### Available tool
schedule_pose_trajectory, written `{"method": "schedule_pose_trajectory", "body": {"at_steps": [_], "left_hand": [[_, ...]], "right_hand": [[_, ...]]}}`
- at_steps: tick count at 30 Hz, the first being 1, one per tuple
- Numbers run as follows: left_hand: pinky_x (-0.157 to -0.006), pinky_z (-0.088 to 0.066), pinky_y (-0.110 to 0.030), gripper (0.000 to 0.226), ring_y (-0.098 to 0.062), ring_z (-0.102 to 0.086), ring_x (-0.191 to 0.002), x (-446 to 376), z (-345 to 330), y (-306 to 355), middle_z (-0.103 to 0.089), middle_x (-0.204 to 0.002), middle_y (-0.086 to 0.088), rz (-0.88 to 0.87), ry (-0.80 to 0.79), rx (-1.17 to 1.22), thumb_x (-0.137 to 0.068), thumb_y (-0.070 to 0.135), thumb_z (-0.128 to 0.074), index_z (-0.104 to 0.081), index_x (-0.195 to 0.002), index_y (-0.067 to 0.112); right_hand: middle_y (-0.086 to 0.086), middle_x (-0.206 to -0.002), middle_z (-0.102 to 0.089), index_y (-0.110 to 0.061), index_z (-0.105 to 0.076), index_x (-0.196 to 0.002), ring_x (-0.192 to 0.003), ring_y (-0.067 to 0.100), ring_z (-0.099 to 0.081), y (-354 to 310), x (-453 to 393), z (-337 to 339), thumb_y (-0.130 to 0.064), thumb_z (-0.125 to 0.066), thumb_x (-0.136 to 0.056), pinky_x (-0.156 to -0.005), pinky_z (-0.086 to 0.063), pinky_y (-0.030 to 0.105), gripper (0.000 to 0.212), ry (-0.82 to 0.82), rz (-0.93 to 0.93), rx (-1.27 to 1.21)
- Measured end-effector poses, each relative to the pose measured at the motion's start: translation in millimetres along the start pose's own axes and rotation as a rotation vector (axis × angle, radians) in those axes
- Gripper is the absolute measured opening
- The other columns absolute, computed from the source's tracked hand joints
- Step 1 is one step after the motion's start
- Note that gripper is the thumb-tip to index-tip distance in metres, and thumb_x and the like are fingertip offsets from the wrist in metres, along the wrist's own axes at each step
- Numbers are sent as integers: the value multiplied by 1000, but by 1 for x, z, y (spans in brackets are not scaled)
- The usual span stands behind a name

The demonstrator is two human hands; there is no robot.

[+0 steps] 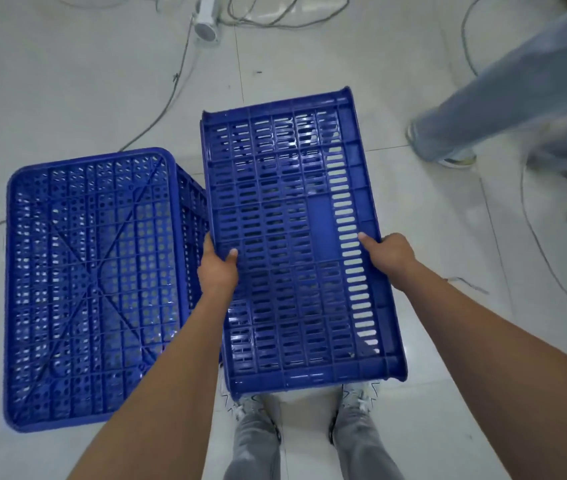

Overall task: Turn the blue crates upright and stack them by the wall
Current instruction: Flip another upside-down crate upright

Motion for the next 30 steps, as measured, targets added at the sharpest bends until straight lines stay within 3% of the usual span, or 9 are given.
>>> {"method": "schedule_pose_trajectory", "body": {"at_steps": [4, 8, 11, 14, 18, 20, 22, 24, 30], "left_hand": [[-76, -55, -42, 74, -35, -61, -109, -6, -11, 4, -38, -156, -8, -1, -81, -25, -99, 32, -54, -9, -158, 31], [-69, -51, -39, 75, -27, -59, -86, -2, -30, 20, -38, -155, -10, 52, -163, -163, -101, 33, -51, -4, -159, 23], [-78, -55, -44, 74, -34, -63, -99, 2, -42, 43, -52, -139, -12, -27, -171, -260, -101, 31, -51, -7, -158, 15], [-67, -48, -34, 57, -22, -58, -74, 15, -56, 77, -55, -137, -15, -171, -180, -119, -102, 31, -45, -29, -154, 13], [-91, -52, -42, 28, -19, -58, -93, 49, -99, 88, -63, -110, 1, -75, -479, 179, -102, 34, -43, -58, -124, 24], [-77, -52, -36, 21, -17, -60, -77, 52, -111, 80, -63, -89, -2, -53, -536, 179, -102, 30, -44, -62, -107, 20], [-60, -46, -29, 21, -14, -54, -56, 38, -111, 72, -55, -71, -2, -53, -485, 192, -102, 24, -45, -59, -88, 20], [-59, -44, -29, 23, -18, -51, -58, 20, -105, 68, -54, -70, -3, -50, -393, 179, -101, 20, -47, -56, -80, 19], [-67, -44, -38, 13, -24, -52, -69, -37, -80, 21, -56, -79, -12, 72, -240, 119, -94, 23, -51, -57, -95, 12]], "right_hand": [[5, -69, -42, -14, -39, -65, -70, 23, -47, -1, 8, 22, -51, -69, -83, -60, -37, 29, 51, 51, 18, -63], [1, -58, -29, -19, -27, -58, -54, 20, -32, -19, 28, 54, -50, -72, -81, -55, -30, 30, 59, 212, 143, -82], [1, -51, -36, -16, -34, -55, -55, 26, -40, -40, 48, 63, -51, -68, -83, -57, -32, 34, 56, 374, 265, 43], [1, -60, -52, -13, -50, -69, -64, 26, -50, -53, 67, 38, -53, -66, -84, -60, -34, 33, 46, 432, 297, 137], [8, -76, -64, -10, -52, -84, -71, 28, -62, -57, 74, -36, -36, -65, -89, -63, -44, 34, 29, 346, 373, 258], [12, -86, -68, -7, -54, -92, -81, 31, -66, -59, 68, -69, -26, -63, -90, -68, -48, 38, 21, 298, 369, 287], [14, -93, -68, -5, -54, -98, -87, 32, -67, -57, 60, -97, -18, -60, -90, -69, -47, 38, 16, 239, 344, 296], [15, -97, -69, -4, -55, -102, -90, 33, -67, -59, 52, -121, -17, -62, -88, -67, -45, 36, 20, 186, 375, 305], [13, -93, -68, -5, -65, -104, -81, 26, -63, -36, 25, -177, -13, -63, -86, -72, -52, 34, 20, -282, 267, 122]]}}
Point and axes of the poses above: each hand's wrist, its own x-axis away from the middle knuckle, its own z-axis out of the back of the hand, y = z × x, the point moved 9 cm from there along -x, towards the middle knuckle
